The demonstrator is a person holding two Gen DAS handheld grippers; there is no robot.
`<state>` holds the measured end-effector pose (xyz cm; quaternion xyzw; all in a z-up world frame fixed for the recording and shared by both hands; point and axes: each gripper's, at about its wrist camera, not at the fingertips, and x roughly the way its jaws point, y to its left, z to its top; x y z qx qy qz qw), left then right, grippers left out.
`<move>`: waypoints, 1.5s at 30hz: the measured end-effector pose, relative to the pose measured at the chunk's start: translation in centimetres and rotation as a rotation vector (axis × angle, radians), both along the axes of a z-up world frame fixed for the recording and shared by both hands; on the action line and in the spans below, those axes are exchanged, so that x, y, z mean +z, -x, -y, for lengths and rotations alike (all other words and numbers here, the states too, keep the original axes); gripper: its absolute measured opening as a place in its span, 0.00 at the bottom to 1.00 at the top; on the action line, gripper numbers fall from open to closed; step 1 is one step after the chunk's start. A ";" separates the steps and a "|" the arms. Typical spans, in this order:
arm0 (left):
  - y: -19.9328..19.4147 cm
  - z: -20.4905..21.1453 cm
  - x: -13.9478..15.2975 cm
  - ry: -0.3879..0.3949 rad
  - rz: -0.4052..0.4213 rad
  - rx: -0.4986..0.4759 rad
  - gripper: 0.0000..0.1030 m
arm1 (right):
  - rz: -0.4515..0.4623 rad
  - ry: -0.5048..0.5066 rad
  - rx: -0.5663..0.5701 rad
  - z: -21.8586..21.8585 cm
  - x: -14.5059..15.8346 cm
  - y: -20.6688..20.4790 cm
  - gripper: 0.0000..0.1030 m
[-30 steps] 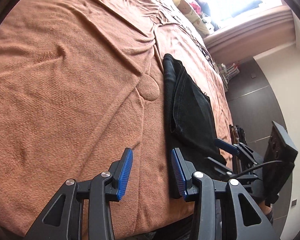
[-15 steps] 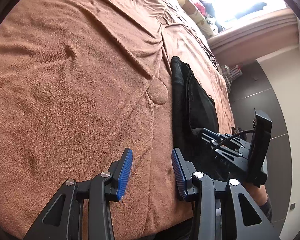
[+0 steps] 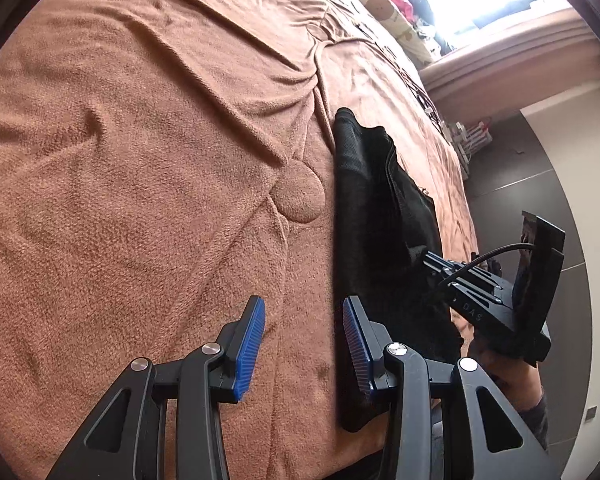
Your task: Fold small clothes
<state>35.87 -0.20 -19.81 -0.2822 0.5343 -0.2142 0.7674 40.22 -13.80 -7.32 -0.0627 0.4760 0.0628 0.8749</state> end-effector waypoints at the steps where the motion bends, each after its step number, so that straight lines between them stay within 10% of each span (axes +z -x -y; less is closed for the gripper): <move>1: -0.2 0.3 0.1 -0.005 0.000 -0.004 0.41 | 0.005 -0.011 -0.009 0.6 0.3 0.1 0.04; 14: -1.7 4.5 0.1 -0.071 -0.011 -0.051 0.42 | 0.011 -0.121 -0.256 11.1 0.5 -0.1 0.09; 15: -1.8 4.7 0.0 -0.077 -0.013 -0.055 0.42 | 0.003 -0.122 -0.286 11.8 0.3 -0.1 0.14; 17: -1.8 5.2 -0.1 -0.086 -0.016 -0.062 0.42 | 0.018 -0.131 -0.315 12.8 0.2 0.2 0.61; 19: -1.8 5.5 -0.2 -0.096 -0.017 -0.066 0.42 | 0.055 -0.141 -0.331 13.4 0.6 1.0 0.75; 35: -0.9 6.9 -1.1 -0.112 -0.034 -0.083 0.41 | -0.077 -0.067 -0.259 13.2 -1.5 2.6 0.75; 45: 0.9 6.2 -1.8 -0.045 -0.058 -0.089 0.41 | -0.079 -0.324 -0.260 15.6 -0.8 7.1 0.75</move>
